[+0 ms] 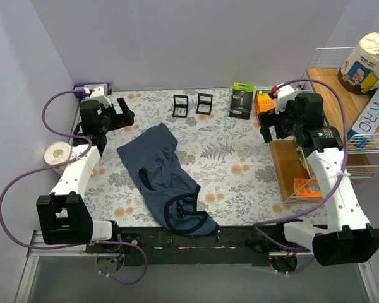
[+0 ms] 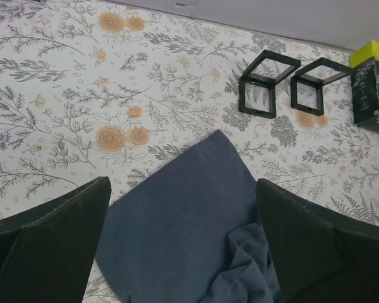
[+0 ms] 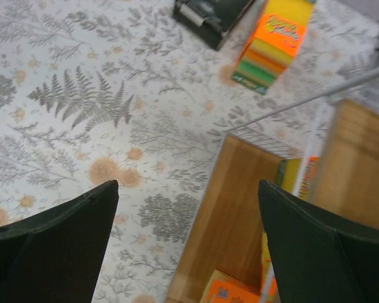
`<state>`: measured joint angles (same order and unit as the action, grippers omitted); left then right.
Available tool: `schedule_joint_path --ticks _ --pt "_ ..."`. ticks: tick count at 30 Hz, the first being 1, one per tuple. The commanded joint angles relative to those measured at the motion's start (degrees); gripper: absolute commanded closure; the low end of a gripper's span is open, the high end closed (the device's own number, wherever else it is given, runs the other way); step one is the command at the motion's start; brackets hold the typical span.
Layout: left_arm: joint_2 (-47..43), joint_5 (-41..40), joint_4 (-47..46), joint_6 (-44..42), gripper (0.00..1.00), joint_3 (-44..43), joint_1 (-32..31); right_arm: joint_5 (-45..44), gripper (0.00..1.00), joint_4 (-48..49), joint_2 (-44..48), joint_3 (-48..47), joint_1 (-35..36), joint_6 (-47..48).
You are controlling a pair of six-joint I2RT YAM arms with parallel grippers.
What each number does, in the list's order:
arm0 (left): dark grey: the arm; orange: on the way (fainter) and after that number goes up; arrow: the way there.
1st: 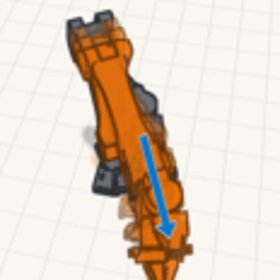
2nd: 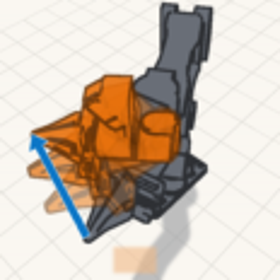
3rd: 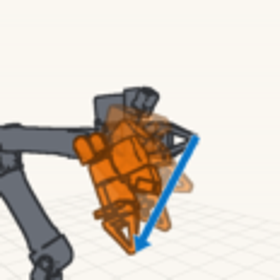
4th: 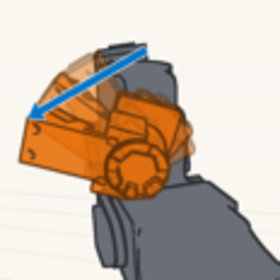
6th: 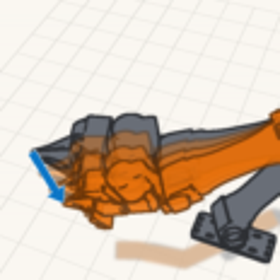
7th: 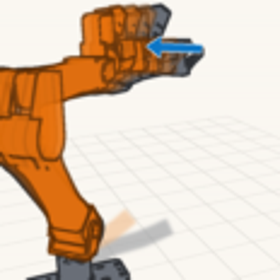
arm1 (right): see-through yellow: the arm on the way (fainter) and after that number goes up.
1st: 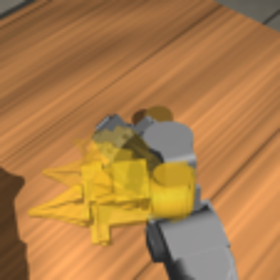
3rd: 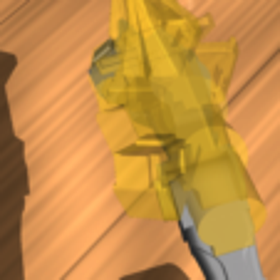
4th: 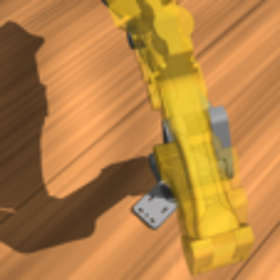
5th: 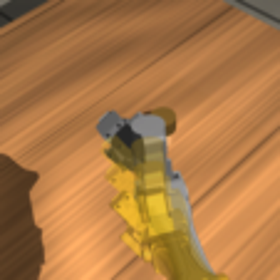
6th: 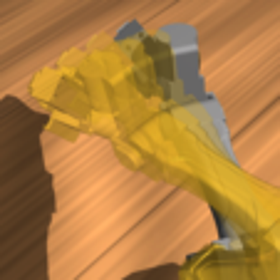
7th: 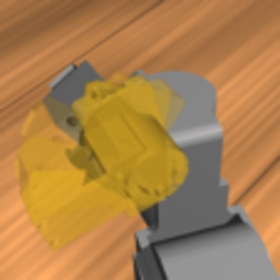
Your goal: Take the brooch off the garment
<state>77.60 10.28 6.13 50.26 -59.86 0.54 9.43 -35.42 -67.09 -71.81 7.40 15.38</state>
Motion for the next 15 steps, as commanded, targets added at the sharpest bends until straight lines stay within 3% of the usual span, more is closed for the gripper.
schedule_joint_path --ticks 1,4,11,15 --pt "-3.9 2.1 -4.8 3.3 0.02 1.3 0.3 -13.7 0.02 -11.6 2.1 -10.4 0.2 8.7" --pt "-3.0 3.1 -4.9 4.1 0.02 1.4 0.3 -13.1 0.02 -15.1 -0.2 -12.6 0.2 9.2" --pt "-3.7 5.1 -4.4 5.8 0.02 3.3 0.3 -5.9 0.02 -11.6 1.3 -9.1 0.1 5.5" --pt "-5.5 4.8 -0.2 6.7 0.02 5.8 0.3 -2.1 0.02 -11.3 -2.7 -10.3 1.4 4.0"
